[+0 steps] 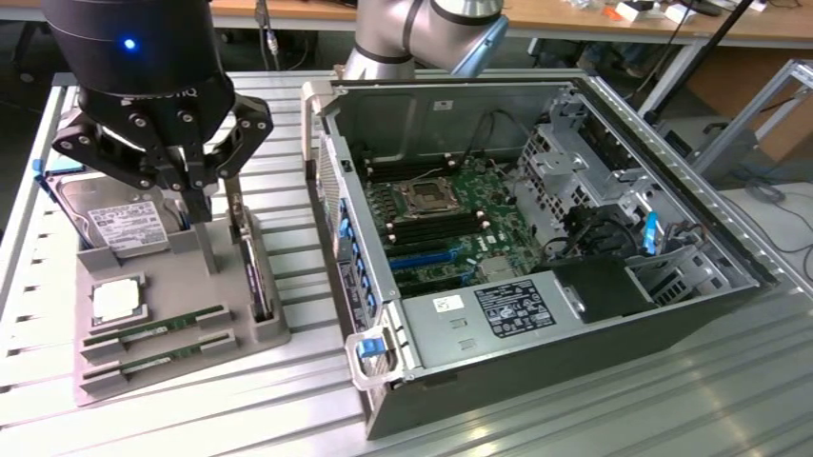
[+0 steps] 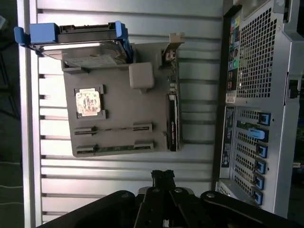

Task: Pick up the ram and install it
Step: 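Pick up the ram and move it above insertion slot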

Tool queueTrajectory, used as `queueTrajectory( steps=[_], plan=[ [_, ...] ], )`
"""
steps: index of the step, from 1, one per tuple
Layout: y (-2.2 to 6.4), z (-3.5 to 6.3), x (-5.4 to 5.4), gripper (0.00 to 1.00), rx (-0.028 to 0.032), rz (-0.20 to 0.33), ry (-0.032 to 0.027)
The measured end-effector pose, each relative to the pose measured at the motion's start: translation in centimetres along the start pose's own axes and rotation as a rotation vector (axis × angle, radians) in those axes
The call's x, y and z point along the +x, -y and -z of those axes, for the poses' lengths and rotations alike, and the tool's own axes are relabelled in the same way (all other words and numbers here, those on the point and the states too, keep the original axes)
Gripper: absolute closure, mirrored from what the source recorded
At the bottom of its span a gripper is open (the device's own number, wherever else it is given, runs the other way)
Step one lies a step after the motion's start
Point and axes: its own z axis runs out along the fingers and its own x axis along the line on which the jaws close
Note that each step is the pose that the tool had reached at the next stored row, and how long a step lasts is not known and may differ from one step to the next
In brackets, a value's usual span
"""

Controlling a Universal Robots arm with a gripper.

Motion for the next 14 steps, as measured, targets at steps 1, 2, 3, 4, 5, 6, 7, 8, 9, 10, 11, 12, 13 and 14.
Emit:
queueTrajectory(
  steps=[1,2,3,4,5,6,7,8,9,10,11,12,13,14],
  plan=[
    [0.00,0.00,0.00,0.90,0.0017,0.018,0.0006],
    [0.00,0.00,0.00,0.90,0.0040,0.041,0.0013],
    [0.00,0.00,0.00,0.90,0.0051,0.052,0.0016],
    [0.00,0.00,0.00,0.90,0.0059,0.061,0.0019],
    [0.00,0.00,0.00,0.90,0.0065,0.071,0.0022],
    [0.00,0.00,0.00,0.90,0.0067,0.076,0.0024],
    [0.00,0.00,0.00,0.90,0.0068,0.078,0.0025],
    [0.00,0.00,0.00,0.90,0.0075,0.089,0.0029],
    [0.00,0.00,0.00,0.90,0.0078,0.096,0.0030],
    [0.00,0.00,0.00,0.90,0.0081,0.103,0.0034],
    [0.00,0.00,0.00,0.90,0.0084,0.112,0.0037],
    [0.00,0.00,0.00,0.90,0.0087,0.120,0.0040],
    [0.00,0.00,0.00,0.90,0.0093,0.129,0.0043],
    [0.00,0.00,0.00,0.90,0.0099,0.137,0.0045]
  ],
)
